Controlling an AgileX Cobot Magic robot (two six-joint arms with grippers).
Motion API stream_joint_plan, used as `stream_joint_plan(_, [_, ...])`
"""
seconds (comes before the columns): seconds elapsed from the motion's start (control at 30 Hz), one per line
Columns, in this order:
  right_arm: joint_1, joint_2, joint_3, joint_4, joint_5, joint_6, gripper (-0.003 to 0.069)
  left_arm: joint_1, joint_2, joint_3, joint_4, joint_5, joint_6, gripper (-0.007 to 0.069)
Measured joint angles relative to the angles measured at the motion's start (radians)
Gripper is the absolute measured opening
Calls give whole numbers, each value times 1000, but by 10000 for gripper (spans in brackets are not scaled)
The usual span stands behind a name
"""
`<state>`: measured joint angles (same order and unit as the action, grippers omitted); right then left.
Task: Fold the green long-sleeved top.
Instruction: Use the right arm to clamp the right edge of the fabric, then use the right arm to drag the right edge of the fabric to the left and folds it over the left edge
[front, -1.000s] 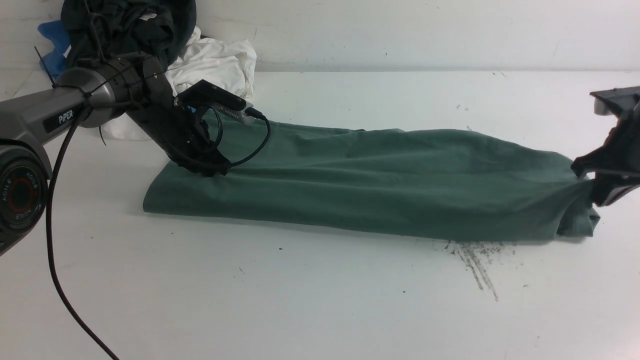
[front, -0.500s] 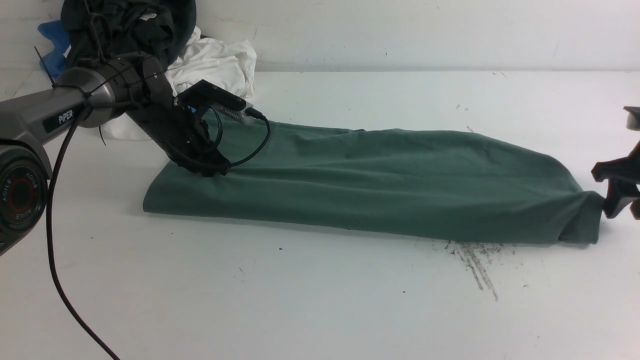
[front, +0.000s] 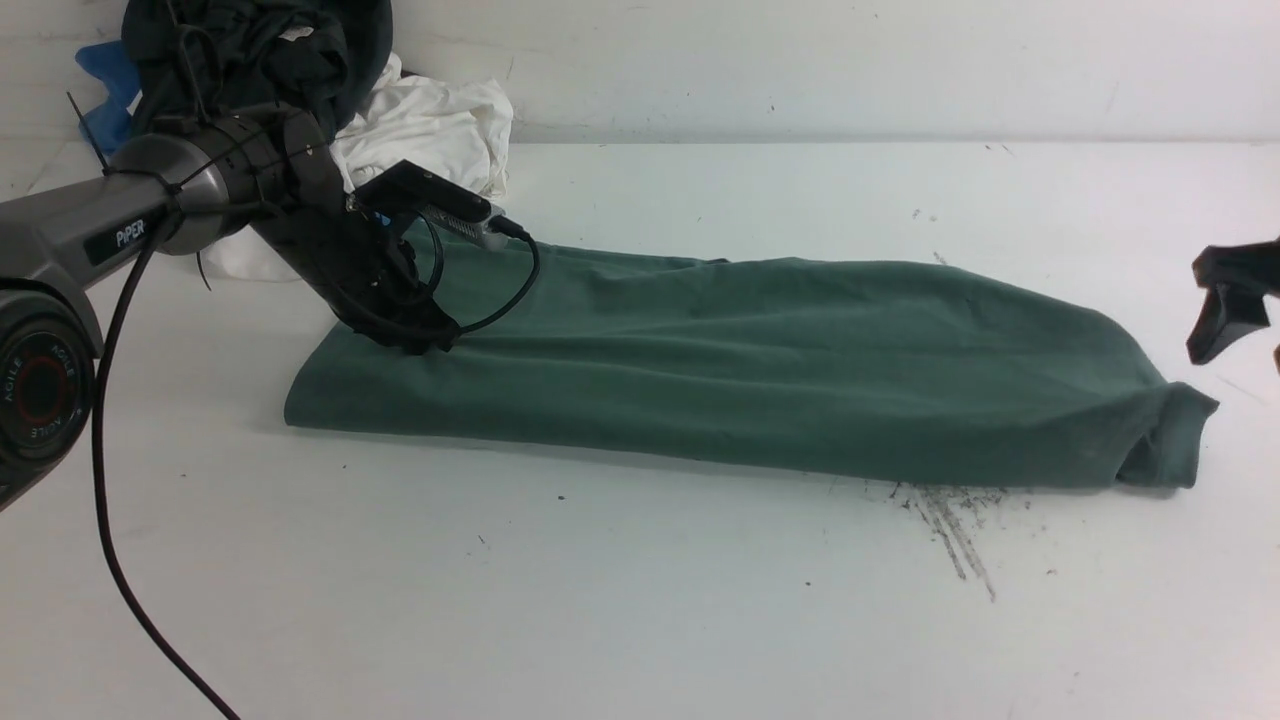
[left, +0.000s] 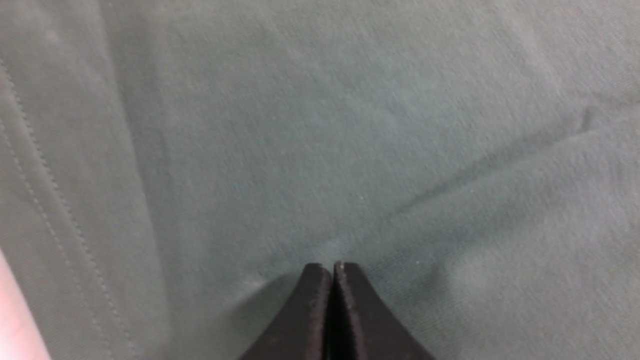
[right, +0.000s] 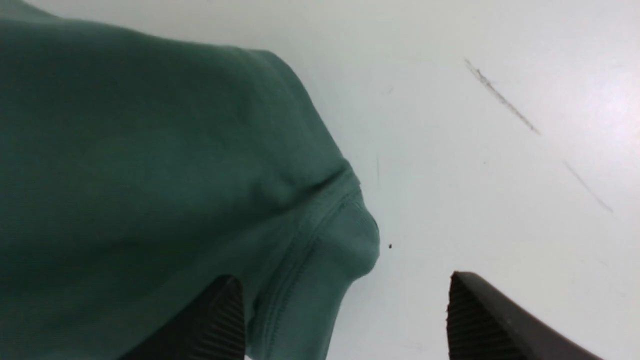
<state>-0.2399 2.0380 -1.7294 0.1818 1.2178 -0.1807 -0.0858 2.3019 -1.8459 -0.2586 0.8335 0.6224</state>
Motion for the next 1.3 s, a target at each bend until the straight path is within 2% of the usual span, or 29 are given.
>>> stream_joint_plan(0.43, [14,182,0,14,-67,63,498,0,0,0,0,2,0,-7])
stream_joint_plan(0.67, [98,186,-1,-54,-74,83,485,0,0,0,0,2,0,-7])
stream_joint_plan(0.77, [120,186,-2,-73,-67,83,414,1,0,0,0,2,0,-7])
stream_joint_plan(0.83, [126,186,-4,-73,-51,63,325,1,0,0,0,2,0,-7])
stream_joint_plan(0.87, [127,186,-4,-73,-49,61,314,1,0,0,0,2,0,-7])
stream_joint_plan(0.9, [127,182,-4,-73,-36,43,223,1,0,0,0,2,0,-7])
stream_joint_plan(0.93, [127,179,-4,-76,-32,41,199,1,0,-1,0,2,0,-7])
stream_joint_plan(0.97, [126,166,-4,-100,-22,32,111,1,0,-1,0,2,0,-7])
stream_joint_plan(1.0, [123,147,-2,-118,-16,32,81,1,-1,-1,0,2,0,-7])
stream_joint_plan(1.17, [91,38,-1,-210,-5,51,83,1,-23,5,0,61,0,-7])
stream_joint_plan(1.2, [67,-1,-1,-284,-3,66,83,1,-33,7,21,91,0,-7])
stream_joint_plan(1.3, [4,-97,-1,-405,-2,95,83,5,-75,-1,42,139,0,-7])
